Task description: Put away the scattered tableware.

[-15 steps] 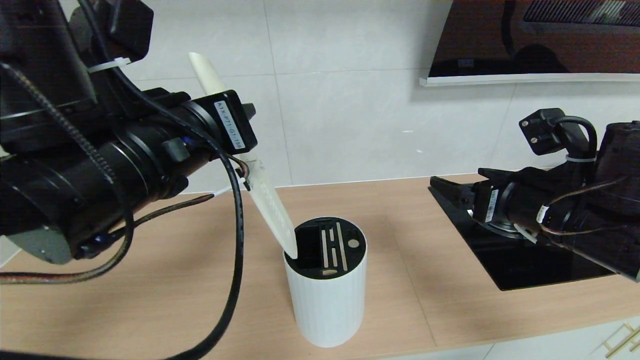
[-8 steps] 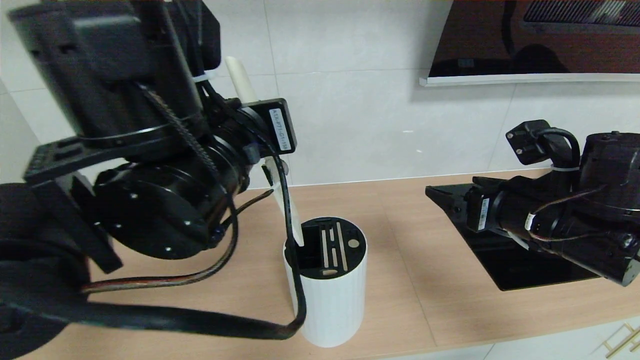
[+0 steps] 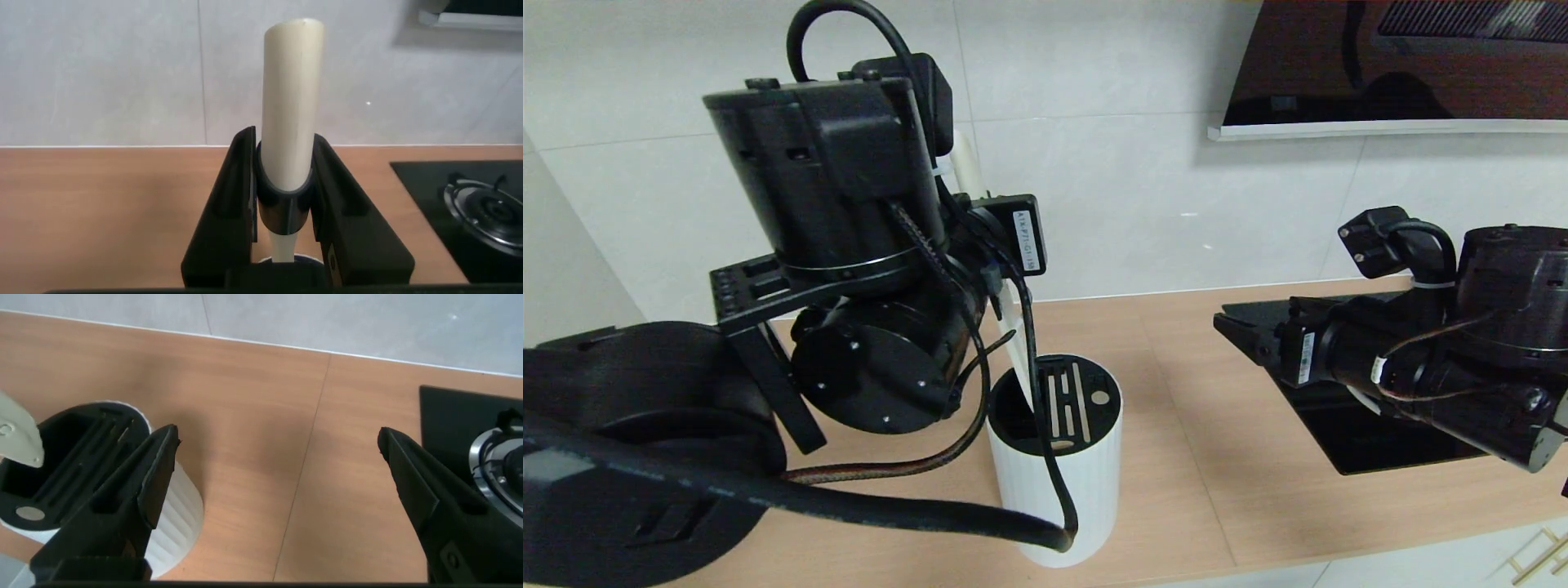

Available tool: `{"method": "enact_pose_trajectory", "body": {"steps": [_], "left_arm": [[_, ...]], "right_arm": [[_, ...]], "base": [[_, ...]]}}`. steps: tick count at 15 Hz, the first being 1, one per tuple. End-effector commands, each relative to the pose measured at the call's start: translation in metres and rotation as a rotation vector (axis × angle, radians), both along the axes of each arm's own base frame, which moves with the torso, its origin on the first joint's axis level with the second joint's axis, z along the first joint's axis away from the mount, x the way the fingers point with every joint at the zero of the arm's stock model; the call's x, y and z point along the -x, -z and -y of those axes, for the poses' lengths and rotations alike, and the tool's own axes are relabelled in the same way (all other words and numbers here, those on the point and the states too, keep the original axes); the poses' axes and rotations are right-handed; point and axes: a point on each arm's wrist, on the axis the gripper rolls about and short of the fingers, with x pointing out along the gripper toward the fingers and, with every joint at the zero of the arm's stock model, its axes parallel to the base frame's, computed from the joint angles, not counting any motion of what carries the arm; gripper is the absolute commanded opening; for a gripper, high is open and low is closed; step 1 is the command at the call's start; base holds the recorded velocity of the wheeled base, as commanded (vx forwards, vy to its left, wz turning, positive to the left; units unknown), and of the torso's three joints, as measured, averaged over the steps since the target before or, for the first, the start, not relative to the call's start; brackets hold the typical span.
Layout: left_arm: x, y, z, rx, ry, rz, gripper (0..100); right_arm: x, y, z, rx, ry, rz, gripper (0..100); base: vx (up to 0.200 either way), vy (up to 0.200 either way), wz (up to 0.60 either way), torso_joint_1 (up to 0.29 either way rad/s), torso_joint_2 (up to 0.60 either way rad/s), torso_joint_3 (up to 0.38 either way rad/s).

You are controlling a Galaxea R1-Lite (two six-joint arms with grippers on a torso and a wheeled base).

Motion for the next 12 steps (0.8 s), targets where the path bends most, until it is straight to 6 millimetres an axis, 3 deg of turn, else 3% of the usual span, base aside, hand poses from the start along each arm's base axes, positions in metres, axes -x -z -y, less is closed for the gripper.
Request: {"method": "enact_pose_trajectory", "body": {"steps": [1, 6, 12], "left_arm": [[-0.003, 0.008, 0.004, -0.017, -0.004, -0.017, 0], [-0.005, 0.033, 0.007, -0.066, -0.016, -0.062, 0], [-0.004, 0.055, 0.024, -0.085, 0.018, -0.088, 0]], "right_arm": [[-0.001, 0.002, 0.000, 0.003, 0.000, -0.005, 100], [-0.001, 0.003, 0.000, 0.006, 0.000, -0.009, 100], [-0.001, 0.005, -0.001, 0.010, 0.000, -0.016, 100]], "base": [[0.000, 0.000, 0.00, 0.000, 0.00, 0.000], [0.000, 0.000, 0.00, 0.000, 0.00, 0.000], [0.000, 0.000, 0.00, 0.000, 0.00, 0.000]]}}
